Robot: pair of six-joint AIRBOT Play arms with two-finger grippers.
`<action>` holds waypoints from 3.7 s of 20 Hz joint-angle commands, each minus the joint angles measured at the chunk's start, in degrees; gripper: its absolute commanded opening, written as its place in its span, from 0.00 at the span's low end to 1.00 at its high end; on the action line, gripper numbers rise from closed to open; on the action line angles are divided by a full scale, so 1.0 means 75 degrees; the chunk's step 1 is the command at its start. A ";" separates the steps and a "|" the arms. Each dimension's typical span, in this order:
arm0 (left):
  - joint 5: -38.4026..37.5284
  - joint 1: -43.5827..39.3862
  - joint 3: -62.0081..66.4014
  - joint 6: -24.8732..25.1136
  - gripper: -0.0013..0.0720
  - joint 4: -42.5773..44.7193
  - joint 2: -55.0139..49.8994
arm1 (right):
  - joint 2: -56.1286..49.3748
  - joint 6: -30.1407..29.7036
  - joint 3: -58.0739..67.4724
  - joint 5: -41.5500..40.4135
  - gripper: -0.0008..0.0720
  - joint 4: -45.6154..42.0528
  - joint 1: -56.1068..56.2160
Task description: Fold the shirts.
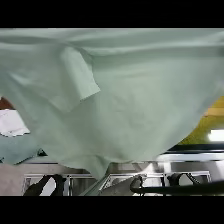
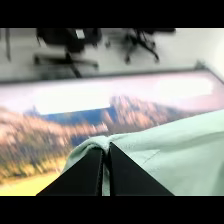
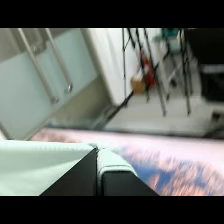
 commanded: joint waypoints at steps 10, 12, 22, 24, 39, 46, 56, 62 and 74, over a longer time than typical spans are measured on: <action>0.1480 -0.1839 -0.1288 0.0184 0.03 0.1530 -0.5776 | -0.5735 -0.0542 -0.0694 -0.1189 0.04 -0.0895 0.1463; 0.1332 -0.1821 -0.0632 -0.0067 0.03 0.1545 -0.6353 | -0.6126 -0.0373 -0.0198 -0.1093 0.04 -0.0962 0.1466; 0.0227 -0.2124 -0.0108 -0.0979 0.03 0.3270 -0.7277 | -0.6589 0.0458 0.0166 -0.0874 0.04 -0.3051 0.1513; 0.0271 -0.2224 -0.0108 -0.0976 0.03 0.3314 -0.7414 | -0.6781 0.0379 0.0166 -0.0883 0.04 -0.3045 0.1556; 0.0321 -0.2632 -0.0096 -0.1469 0.72 0.3864 -0.7495 | -0.6216 0.0358 0.0178 -0.1198 0.28 -0.3573 0.1687; -0.1649 -0.1973 -0.1125 -0.2133 0.71 0.3867 -0.5718 | -0.4243 0.2591 -0.0020 0.0309 0.56 -0.6787 0.0863; 0.0600 -0.2760 -0.9850 -0.2116 0.72 0.2465 -0.0799 | -0.3722 0.2780 -0.2923 0.1346 0.56 -0.6819 0.0519; 0.3404 -0.3372 -1.1628 -0.2116 0.71 0.0860 -0.0006 | -0.4103 0.2760 -0.2926 0.1107 0.56 -0.6601 0.0522; 0.3203 -0.3474 -0.9352 -0.1655 0.04 0.1597 -0.0012 | -0.4855 0.2489 -0.2926 0.2122 0.48 -0.6473 0.1017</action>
